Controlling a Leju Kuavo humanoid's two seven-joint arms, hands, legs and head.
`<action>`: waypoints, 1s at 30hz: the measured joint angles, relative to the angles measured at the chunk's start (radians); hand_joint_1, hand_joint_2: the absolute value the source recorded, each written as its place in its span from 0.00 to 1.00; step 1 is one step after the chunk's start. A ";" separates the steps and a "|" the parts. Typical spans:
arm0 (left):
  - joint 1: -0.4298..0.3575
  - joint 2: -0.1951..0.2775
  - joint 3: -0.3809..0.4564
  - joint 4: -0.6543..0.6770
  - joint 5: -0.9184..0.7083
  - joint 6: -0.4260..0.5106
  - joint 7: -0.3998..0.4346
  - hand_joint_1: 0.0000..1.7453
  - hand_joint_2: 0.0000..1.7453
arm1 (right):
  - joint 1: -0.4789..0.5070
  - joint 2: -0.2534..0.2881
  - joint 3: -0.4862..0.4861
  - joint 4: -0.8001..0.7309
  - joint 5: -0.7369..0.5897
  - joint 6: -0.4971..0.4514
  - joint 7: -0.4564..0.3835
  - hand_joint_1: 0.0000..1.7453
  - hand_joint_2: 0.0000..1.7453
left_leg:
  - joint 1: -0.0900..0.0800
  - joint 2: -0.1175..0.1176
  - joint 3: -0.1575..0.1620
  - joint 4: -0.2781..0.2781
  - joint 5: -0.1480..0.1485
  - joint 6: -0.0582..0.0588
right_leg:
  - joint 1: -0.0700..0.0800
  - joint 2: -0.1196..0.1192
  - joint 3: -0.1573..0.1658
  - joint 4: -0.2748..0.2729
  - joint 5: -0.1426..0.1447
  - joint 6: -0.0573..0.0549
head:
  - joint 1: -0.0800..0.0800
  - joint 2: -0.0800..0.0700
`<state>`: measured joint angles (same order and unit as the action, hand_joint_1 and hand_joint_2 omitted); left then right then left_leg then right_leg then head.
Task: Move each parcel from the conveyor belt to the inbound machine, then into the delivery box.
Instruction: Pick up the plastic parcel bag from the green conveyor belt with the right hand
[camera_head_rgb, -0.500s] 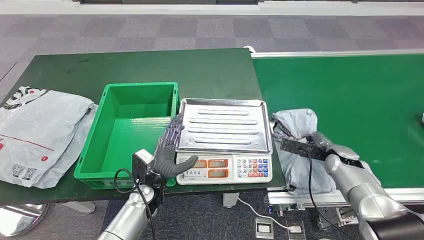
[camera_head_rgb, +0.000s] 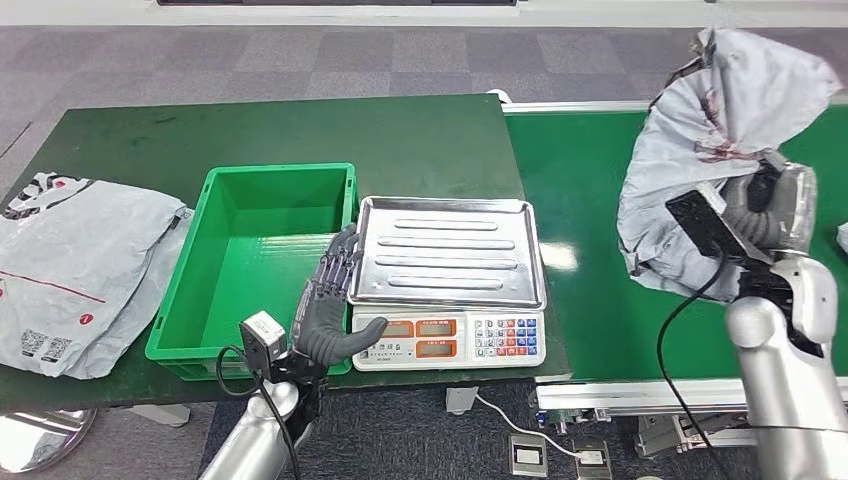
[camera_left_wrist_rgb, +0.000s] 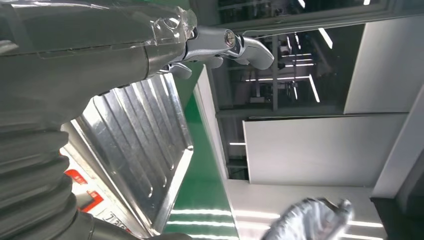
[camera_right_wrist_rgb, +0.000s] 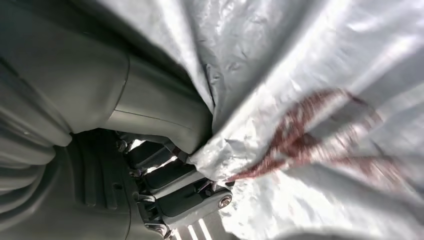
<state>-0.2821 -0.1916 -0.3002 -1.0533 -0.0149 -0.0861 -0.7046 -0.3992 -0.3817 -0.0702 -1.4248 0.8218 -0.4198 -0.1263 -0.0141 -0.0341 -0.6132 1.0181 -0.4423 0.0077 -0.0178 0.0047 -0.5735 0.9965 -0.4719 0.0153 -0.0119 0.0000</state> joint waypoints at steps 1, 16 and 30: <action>0.000 -0.002 0.000 -0.005 0.000 0.000 0.000 0.00 1.00 | 0.017 0.003 -0.018 -0.048 0.010 -0.025 -0.020 1.00 1.00 | 0.000 0.000 0.000 0.000 0.000 0.000 | 0.000 0.000 0.000 0.000 0.000 0.000 | 0.000 0.000; 0.022 -0.025 0.000 -0.174 -0.007 0.209 0.000 0.00 1.00 | 0.005 0.081 -0.037 -0.300 0.068 0.049 -0.099 1.00 1.00 | 0.000 0.004 -0.001 -0.001 0.000 0.000 | 0.000 0.003 0.000 0.001 0.000 0.000 | 0.000 0.000; 0.021 -0.045 0.000 -0.255 -0.015 0.291 0.000 0.00 1.00 | -0.304 0.179 0.220 0.110 0.024 0.423 -0.053 1.00 1.00 | 0.001 0.002 -0.001 -0.001 0.003 -0.001 | 0.001 0.003 0.000 0.002 0.002 -0.002 | 0.000 0.000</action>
<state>-0.2614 -0.2361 -0.3002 -1.3080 -0.0298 0.2053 -0.7043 -0.7028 -0.2023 0.1499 -1.3149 0.8453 0.0035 -0.1793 -0.0134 -0.0317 -0.6138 1.0172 -0.4398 0.0063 -0.0170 0.0073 -0.5739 0.9985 -0.4703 0.0136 -0.0119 0.0000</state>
